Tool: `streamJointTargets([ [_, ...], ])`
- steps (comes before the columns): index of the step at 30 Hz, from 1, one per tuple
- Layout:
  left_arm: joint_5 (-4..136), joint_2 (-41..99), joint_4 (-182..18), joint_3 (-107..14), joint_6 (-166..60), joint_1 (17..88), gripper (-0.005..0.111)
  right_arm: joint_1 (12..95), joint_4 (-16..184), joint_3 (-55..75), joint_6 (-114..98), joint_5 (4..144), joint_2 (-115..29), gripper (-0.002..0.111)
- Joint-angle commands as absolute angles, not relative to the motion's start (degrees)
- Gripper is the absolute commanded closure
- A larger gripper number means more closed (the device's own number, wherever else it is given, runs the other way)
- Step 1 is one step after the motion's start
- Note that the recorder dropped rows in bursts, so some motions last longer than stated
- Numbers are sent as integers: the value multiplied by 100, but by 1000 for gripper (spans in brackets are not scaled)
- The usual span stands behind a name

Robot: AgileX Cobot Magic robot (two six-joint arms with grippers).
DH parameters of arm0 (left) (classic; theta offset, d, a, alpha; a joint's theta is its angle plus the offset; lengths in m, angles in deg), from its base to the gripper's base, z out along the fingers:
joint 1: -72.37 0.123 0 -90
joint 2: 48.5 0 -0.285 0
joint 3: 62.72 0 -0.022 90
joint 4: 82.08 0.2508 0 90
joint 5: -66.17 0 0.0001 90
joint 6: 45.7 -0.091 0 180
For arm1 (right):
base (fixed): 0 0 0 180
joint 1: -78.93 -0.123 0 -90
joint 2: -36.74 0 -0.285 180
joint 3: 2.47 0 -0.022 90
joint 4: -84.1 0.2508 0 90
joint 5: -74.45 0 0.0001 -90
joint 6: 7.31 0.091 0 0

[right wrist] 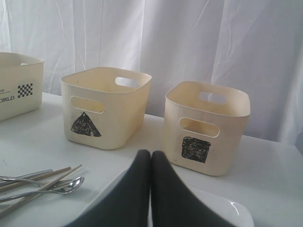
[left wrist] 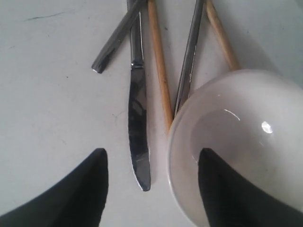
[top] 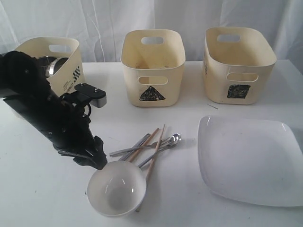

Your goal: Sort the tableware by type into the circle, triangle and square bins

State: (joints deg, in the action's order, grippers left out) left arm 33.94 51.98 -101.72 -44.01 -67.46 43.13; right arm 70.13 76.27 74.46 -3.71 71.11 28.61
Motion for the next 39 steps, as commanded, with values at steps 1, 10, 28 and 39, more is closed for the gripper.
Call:
streamJointTargets([
  [1, 3316, 5328, -10510, -4414, -6899, 4308, 46, 7026, 7614, 7475, -360, 7126, 2895, 108],
  [10, 3263, 5643, -10969, -4414, -7159, 4308, 46, 7026, 7614, 7475, -360, 7126, 2895, 108],
  [28, 3172, 5886, -11006, -4414, -7137, 4308, 62, 7026, 7614, 7475, -360, 7126, 2895, 108],
  [39, 3278, 5831, -10754, -4426, -7137, 4308, 99, 7026, 7614, 7475, -360, 7126, 2895, 108],
])
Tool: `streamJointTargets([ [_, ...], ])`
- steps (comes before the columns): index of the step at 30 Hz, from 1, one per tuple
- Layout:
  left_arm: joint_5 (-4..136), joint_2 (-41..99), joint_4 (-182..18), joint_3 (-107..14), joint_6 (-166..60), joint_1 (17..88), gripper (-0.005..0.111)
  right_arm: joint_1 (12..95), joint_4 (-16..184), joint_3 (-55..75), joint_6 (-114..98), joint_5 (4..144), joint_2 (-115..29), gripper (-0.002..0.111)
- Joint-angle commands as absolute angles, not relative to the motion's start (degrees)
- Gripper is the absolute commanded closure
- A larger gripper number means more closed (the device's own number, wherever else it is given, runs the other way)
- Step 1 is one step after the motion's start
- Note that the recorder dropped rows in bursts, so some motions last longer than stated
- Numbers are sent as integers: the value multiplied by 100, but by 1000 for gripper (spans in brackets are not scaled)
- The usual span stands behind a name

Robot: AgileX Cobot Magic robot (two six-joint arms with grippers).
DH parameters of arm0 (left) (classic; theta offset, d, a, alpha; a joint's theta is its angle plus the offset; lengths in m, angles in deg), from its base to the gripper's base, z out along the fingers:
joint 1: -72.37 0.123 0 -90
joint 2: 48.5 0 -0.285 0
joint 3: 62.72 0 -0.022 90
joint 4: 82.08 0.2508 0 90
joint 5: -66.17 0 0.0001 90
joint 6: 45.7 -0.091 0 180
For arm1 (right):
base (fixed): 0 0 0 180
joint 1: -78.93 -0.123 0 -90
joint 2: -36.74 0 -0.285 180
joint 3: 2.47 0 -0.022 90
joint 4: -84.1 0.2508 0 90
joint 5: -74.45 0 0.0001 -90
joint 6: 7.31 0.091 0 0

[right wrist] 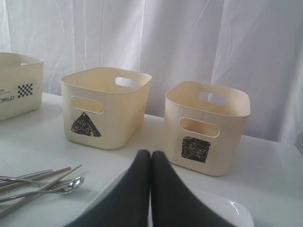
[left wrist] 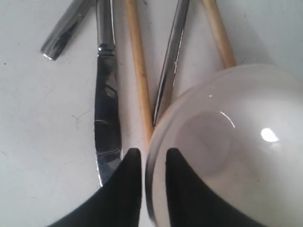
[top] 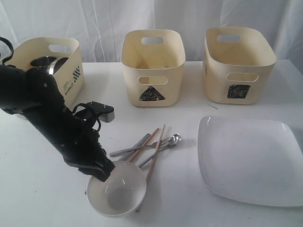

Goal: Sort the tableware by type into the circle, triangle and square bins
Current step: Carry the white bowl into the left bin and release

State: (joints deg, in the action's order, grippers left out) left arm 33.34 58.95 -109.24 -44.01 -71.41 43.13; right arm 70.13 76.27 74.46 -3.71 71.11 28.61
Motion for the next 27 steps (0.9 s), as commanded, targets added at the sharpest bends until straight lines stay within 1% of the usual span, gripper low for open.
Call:
streamJointTargets([
  [1, 3249, 5796, -10667, -4439, -7137, 4308, 106, 7026, 7614, 7475, -360, 7126, 2895, 108],
  [6, 2943, 5467, -10147, -4704, -7111, 4340, 107, 7026, 7614, 7475, -360, 7126, 2895, 108],
  [8, 2742, 5224, -9866, -4979, -7021, 4392, 107, 7026, 7614, 7475, -360, 7126, 2895, 108],
  [10, 2564, 4807, -9127, -5428, -6611, 4522, 107, 7026, 7614, 7475, -360, 7126, 2895, 108],
  [12, 2598, 4499, -8349, -5955, -6070, 4805, 107, 7026, 7614, 7475, -360, 7126, 2895, 108],
  [13, 2816, 4423, -7905, -6346, -5663, 5128, 107, 7026, 7614, 7475, -360, 7126, 2895, 108],
  [14, 2955, 4423, -7791, -6492, -5524, 5323, 107, 7026, 7614, 7475, -360, 7126, 2895, 108],
  [15, 3356, 4479, -7727, -6807, -5314, 5760, 107, 7026, 7614, 7475, -360, 7126, 2895, 108],
  [16, 3535, 4540, -7727, -6929, -5232, 5935, 107, 7026, 7614, 7475, -360, 7126, 2895, 108],
  [17, 3902, 4668, -7727, -7104, -5142, 6283, 107, 7026, 7614, 7475, -360, 7126, 2895, 108],
  [21, 4607, 5232, -7727, -7479, -4843, 7130, 107, 7026, 7614, 7475, -360, 7126, 2895, 108],
  [24, 4835, 5846, -7727, -7521, -4674, 7518, 107, 7026, 7614, 7475, -360, 7126, 2895, 108],
  [27, 4971, 6278, -7738, -7521, -4674, 7566, 107, 7026, 7614, 7475, -360, 7126, 2895, 108],
])
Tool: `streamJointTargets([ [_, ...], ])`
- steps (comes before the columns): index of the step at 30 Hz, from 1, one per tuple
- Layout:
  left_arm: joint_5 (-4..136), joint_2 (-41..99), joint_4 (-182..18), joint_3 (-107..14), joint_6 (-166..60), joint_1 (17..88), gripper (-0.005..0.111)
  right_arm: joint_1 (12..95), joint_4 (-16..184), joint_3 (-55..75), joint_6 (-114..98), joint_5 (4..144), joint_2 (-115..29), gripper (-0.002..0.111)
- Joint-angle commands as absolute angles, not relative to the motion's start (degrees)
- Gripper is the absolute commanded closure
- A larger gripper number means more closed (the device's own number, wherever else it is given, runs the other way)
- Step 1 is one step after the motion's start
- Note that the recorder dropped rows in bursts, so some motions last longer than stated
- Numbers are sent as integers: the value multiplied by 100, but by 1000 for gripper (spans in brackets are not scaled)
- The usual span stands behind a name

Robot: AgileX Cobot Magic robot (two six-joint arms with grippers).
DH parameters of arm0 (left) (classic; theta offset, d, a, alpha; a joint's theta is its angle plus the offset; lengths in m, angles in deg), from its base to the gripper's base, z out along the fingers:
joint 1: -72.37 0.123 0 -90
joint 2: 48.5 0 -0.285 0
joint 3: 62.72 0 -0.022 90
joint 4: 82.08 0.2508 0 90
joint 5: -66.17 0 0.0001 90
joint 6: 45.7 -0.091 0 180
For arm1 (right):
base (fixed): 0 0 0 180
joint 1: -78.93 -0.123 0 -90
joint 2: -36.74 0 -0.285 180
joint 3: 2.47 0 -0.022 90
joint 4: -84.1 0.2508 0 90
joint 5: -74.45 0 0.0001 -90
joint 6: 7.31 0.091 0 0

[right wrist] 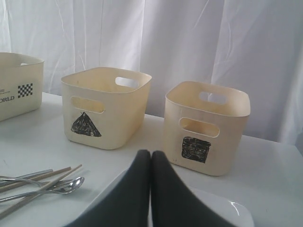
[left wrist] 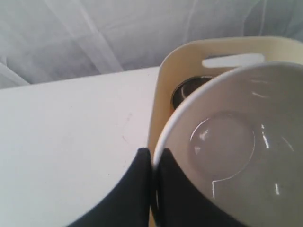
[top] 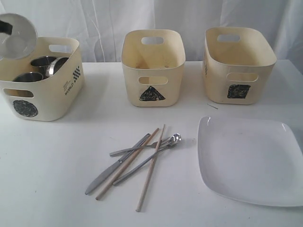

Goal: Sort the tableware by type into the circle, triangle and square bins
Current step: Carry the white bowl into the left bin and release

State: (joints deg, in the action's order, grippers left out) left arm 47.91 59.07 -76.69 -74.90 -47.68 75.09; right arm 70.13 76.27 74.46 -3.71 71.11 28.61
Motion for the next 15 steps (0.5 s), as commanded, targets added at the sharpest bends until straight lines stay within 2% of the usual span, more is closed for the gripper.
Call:
streamJointTargets([
  [1, 4988, 6349, -7753, -7521, -4674, 7566, 107, 7026, 7614, 7475, -360, 7126, 2895, 108],
  [4, 4945, 6557, -7877, -7521, -4684, 7566, 104, 7026, 7614, 7475, -360, 7126, 2895, 108],
  [11, 4604, 6634, -8349, -7521, -4695, 7566, 65, 7026, 7614, 7475, -360, 7126, 2895, 108],
  [15, 4501, 6418, -8500, -7510, -4695, 7566, 63, 7026, 7614, 7475, -360, 7126, 2895, 108],
])
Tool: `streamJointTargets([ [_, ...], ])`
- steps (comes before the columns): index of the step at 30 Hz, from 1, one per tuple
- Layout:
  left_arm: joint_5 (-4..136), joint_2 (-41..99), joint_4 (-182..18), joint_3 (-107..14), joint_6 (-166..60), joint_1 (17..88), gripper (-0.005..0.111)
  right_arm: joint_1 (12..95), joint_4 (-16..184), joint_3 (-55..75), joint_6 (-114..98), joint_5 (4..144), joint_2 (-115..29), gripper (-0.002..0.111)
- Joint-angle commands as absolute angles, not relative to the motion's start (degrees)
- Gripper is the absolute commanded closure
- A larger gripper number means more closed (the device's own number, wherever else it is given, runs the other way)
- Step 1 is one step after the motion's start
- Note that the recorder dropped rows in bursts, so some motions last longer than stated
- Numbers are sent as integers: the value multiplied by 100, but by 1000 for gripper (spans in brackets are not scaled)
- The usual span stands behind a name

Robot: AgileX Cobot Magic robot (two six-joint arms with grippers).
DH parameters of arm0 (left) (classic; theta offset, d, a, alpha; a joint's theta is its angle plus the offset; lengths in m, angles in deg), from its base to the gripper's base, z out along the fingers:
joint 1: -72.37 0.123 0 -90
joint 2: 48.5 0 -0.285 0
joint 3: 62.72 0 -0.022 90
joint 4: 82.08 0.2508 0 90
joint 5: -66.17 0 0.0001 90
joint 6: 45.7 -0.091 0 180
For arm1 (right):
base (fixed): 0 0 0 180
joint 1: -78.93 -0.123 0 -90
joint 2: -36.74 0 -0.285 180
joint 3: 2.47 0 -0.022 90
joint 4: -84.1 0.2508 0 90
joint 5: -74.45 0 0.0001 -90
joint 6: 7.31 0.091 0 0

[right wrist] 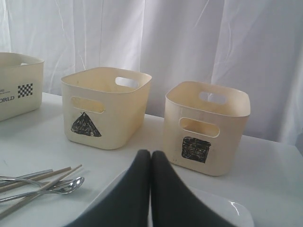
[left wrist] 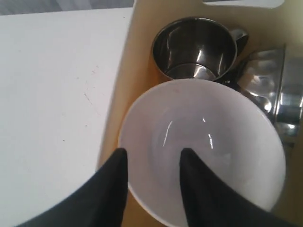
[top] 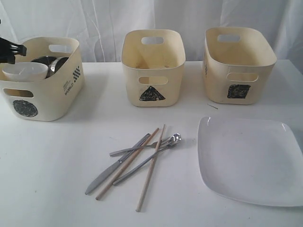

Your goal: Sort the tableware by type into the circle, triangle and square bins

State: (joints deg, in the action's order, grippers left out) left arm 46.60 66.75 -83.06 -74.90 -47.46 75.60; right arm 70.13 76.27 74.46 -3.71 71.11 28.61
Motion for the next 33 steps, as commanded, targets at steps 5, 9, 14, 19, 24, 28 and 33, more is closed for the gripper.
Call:
streamJointTargets([
  [5, 4832, 5699, -8500, -6968, -4790, 7566, 72, 7026, 7614, 7475, -360, 7126, 2895, 108],
  [9, 5192, 4879, -8500, -6261, -4844, 7566, 83, 7026, 7614, 7475, -360, 7126, 2895, 108],
  [14, 5665, 3612, -8500, -5024, -4790, 7566, 93, 7026, 7614, 7475, -360, 7126, 2895, 108],
  [19, 5908, 1957, -8500, -3571, -4697, 7566, 98, 7026, 7614, 7475, -360, 7126, 2895, 108],
  [24, 5918, -26, -8508, -1872, -4660, 7566, 107, 7026, 7614, 7475, -360, 7126, 2895, 108],
  [28, 5422, -1845, -8577, -770, -4372, 7566, 107, 7026, 7614, 7475, -360, 7126, 2895, 108],
  [33, 4604, -2818, -8604, -681, -4292, 7566, 107, 7026, 7614, 7475, -360, 7126, 2895, 108],
])
